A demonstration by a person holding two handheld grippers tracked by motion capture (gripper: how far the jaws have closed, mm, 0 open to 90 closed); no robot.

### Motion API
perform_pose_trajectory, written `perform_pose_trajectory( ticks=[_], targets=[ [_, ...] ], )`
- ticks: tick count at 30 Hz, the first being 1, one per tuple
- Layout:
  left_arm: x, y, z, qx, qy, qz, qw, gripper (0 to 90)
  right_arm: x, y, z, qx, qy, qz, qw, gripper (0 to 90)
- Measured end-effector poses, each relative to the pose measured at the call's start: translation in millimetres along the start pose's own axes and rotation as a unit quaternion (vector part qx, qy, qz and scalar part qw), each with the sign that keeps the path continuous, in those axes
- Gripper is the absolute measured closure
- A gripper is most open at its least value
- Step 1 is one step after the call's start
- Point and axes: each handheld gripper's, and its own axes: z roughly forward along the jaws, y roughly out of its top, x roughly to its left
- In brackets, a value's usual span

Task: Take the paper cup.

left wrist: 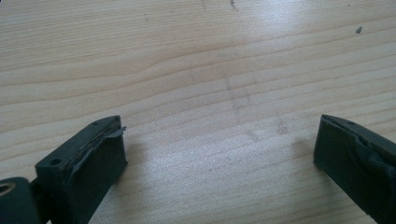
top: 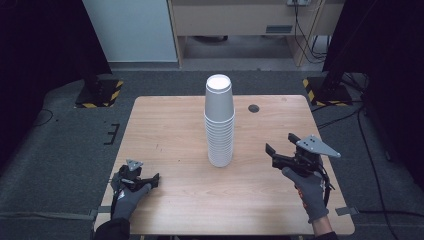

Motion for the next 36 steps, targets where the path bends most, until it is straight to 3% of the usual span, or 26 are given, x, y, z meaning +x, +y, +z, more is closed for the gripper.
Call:
perform_pose_trajectory(
  ticks=[12,33,36],
  targets=[
    [0.0,0.0,0.0,0.000,0.000,0.000,1.0000,1.3,9.2,36.0,3.6,-0.031,0.010,0.000,0.9995,12.0],
    [0.1,0.3,0.3,0.000,-0.001,0.001,1.0000,1.1,34.8,71.1,19.1,-0.047,0.043,-0.014,0.9979,12.0],
    [0.1,0.3,0.3,0.000,-0.001,0.001,1.0000,1.1,44.4,78.4,24.0,-0.049,0.052,-0.019,0.9972,12.0]
  ],
)
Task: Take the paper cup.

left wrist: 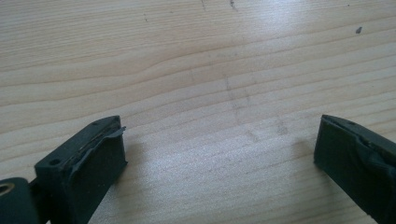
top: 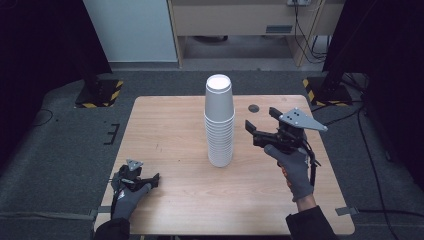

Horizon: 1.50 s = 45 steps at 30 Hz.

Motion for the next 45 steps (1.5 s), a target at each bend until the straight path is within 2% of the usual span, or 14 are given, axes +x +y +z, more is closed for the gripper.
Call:
perform_pose_trajectory(
  ticks=[9,17,34,45],
  targets=[
    [0.1,0.0,0.0,0.000,0.000,0.000,1.0000,1.1,18.8,13.8,19.7,-0.007,0.019,-0.008,0.9998,11.9],
    [0.1,0.0,0.0,0.000,0.000,0.000,1.0000,1.1,31.5,17.7,37.0,-0.005,0.032,-0.010,0.9994,11.9],
    [0.1,0.0,0.0,0.000,0.000,0.000,1.0000,1.1,46.7,22.0,69.4,-0.004,0.040,-0.005,0.9992,11.4],
    [0.1,0.0,0.0,0.000,0.000,0.000,1.0000,1.1,48.0,21.5,88.1,0.008,0.031,-0.008,0.9994,11.2]
  ],
)
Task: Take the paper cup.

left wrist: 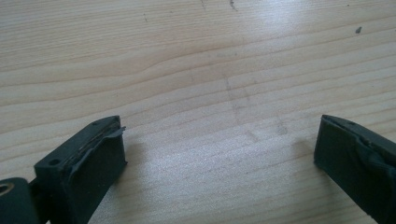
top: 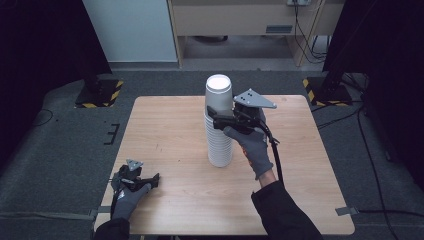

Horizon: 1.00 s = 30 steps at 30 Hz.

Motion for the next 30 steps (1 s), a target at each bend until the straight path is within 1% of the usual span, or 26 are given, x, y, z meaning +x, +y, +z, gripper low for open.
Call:
perform_pose_trajectory(
  ticks=[5,12,16,18,22,30],
  targets=[
    [0.0,0.0,0.0,0.000,0.000,0.000,1.0000,1.0,-2.0,-1.5,6.4,0.006,-0.002,0.001,1.0000,11.2],
    [0.1,0.0,0.0,0.000,0.000,0.000,1.0000,1.0,-0.3,0.0,13.3,0.008,-0.007,-0.002,0.9999,11.2],
    [0.1,0.0,0.0,0.000,0.000,0.001,1.0000,1.0,-1.0,-0.4,16.1,0.006,-0.008,0.009,0.9999,11.5],
    [0.1,0.0,0.0,0.000,0.000,0.001,1.0000,1.0,-1.2,-1.2,17.6,0.007,-0.009,0.007,0.9999,11.8],
    [0.1,0.1,0.0,0.000,0.000,0.000,1.0000,1.0,-1.1,-1.3,18.5,0.005,-0.009,0.008,0.9999,12.7],
    [0.1,0.1,0.0,0.000,-0.001,0.000,1.0000,1.0,-1.0,0.8,17.4,0.010,-0.008,-0.001,0.9999,14.0]
  ],
)
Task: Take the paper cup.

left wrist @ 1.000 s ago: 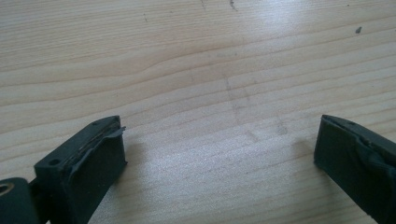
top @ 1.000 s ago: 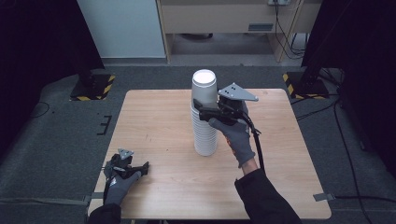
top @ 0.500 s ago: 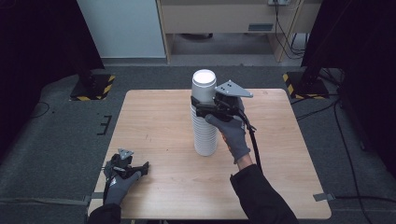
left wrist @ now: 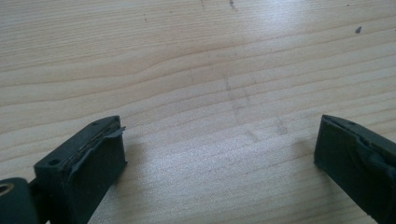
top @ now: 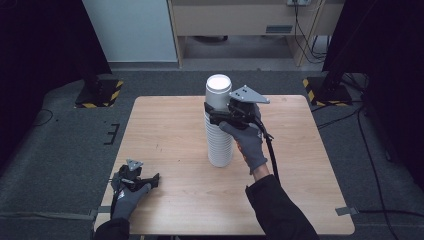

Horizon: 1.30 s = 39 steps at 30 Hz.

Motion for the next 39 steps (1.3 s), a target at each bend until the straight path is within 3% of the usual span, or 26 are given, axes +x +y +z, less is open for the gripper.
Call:
perform_pose_trajectory(
  ticks=[4,39],
  targets=[
    [0.0,0.0,0.0,0.000,0.000,0.000,1.0000,1.0,0.1,1.9,0.1,0.004,0.001,-0.004,1.0000,14.4],
    [0.0,0.0,-0.1,0.000,0.000,0.000,1.0000,1.0,-1.6,43.5,-19.0,-0.069,0.018,0.020,0.9973,14.8]
  ],
)
